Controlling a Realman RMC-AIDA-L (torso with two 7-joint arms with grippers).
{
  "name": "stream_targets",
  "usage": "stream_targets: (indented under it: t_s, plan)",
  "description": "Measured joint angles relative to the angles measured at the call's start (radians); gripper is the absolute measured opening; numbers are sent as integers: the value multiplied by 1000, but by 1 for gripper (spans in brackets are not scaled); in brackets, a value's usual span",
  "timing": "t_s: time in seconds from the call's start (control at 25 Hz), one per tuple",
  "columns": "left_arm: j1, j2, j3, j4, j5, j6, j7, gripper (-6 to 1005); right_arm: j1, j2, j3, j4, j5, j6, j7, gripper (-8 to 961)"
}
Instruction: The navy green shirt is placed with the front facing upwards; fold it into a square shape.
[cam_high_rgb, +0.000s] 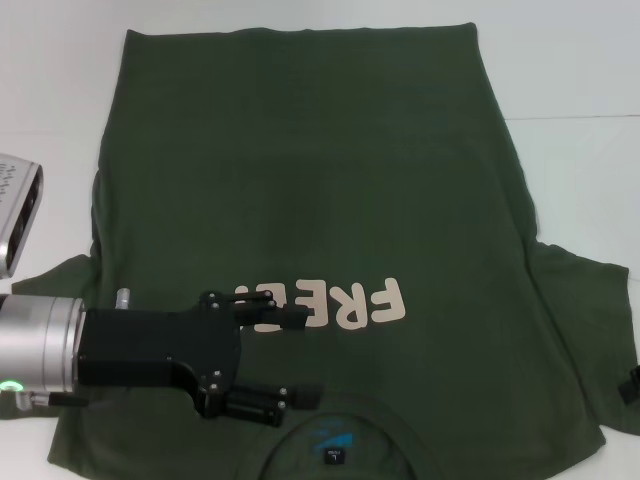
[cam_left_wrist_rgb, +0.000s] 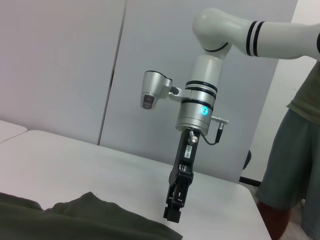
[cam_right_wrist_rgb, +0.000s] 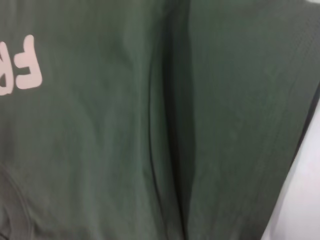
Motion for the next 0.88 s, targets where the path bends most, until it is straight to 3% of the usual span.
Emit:
stream_targets:
  t_s: [0.88]
  plan:
    - [-1, 0, 0, -12, 0, -8, 10, 905, 7, 3, -31, 48, -14, 45, 16, 536]
